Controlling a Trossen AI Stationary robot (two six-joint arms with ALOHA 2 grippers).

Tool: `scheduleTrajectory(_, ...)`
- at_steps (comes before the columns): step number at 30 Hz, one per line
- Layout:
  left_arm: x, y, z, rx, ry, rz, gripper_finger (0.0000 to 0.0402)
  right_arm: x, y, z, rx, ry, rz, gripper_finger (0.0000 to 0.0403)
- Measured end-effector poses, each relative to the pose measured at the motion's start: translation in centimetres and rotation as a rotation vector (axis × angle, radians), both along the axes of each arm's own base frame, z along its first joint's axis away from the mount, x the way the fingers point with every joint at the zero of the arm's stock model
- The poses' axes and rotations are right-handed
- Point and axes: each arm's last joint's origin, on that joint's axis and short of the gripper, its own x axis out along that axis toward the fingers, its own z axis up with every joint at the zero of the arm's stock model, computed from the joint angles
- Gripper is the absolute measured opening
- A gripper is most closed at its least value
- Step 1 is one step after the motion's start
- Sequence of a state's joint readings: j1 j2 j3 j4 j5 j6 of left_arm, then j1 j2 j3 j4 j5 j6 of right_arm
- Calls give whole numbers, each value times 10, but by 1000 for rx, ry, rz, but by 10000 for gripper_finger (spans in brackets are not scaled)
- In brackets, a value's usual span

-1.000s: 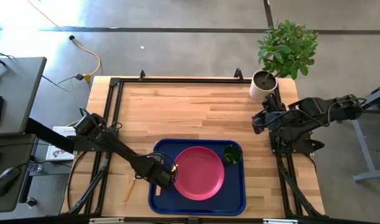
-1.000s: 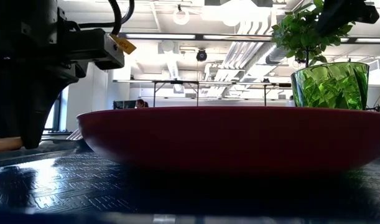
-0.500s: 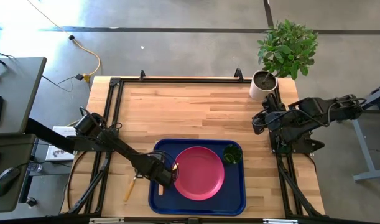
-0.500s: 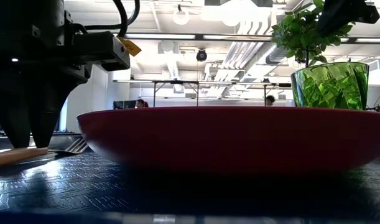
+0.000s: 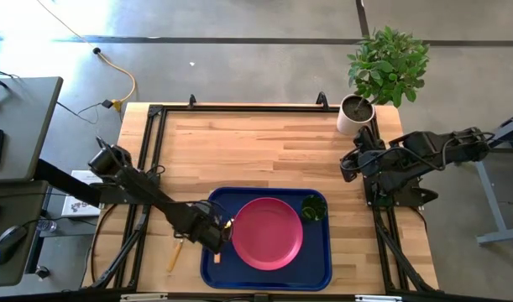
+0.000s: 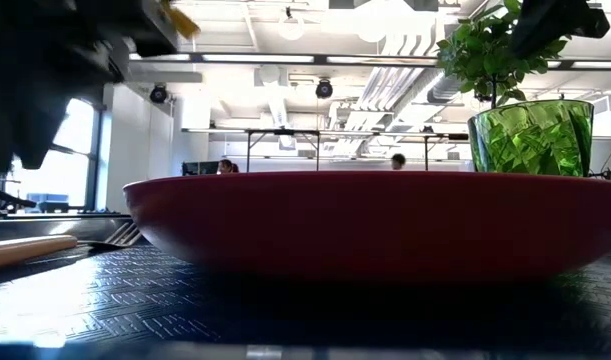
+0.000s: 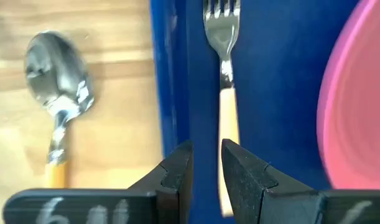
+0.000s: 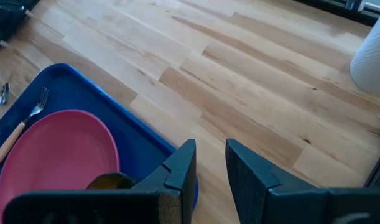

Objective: Pick and place plate/cup/fork/spoon on tray
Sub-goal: Put the yellow spoon on the blue tray to the left of the pink plate

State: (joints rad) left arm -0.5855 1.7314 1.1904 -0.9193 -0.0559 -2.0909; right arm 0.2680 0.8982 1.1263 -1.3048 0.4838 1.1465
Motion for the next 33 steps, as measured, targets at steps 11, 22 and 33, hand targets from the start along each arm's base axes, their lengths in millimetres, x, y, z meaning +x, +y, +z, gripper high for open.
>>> scheduleTrajectory(11, -52, -27, 33, 24, -41, -72, 76, 0, 1, 0, 34, 9, 21, 79)
scheduleTrajectory(22, -82, -49, 27, 26, 72, -120, 119, 1, 1, 0, 37, 3, 22, 79)
scheduleTrajectory(33, -89, -48, -20, -24, 120, -107, 140, 1, 2, 0, 50, 2, 29, 79)
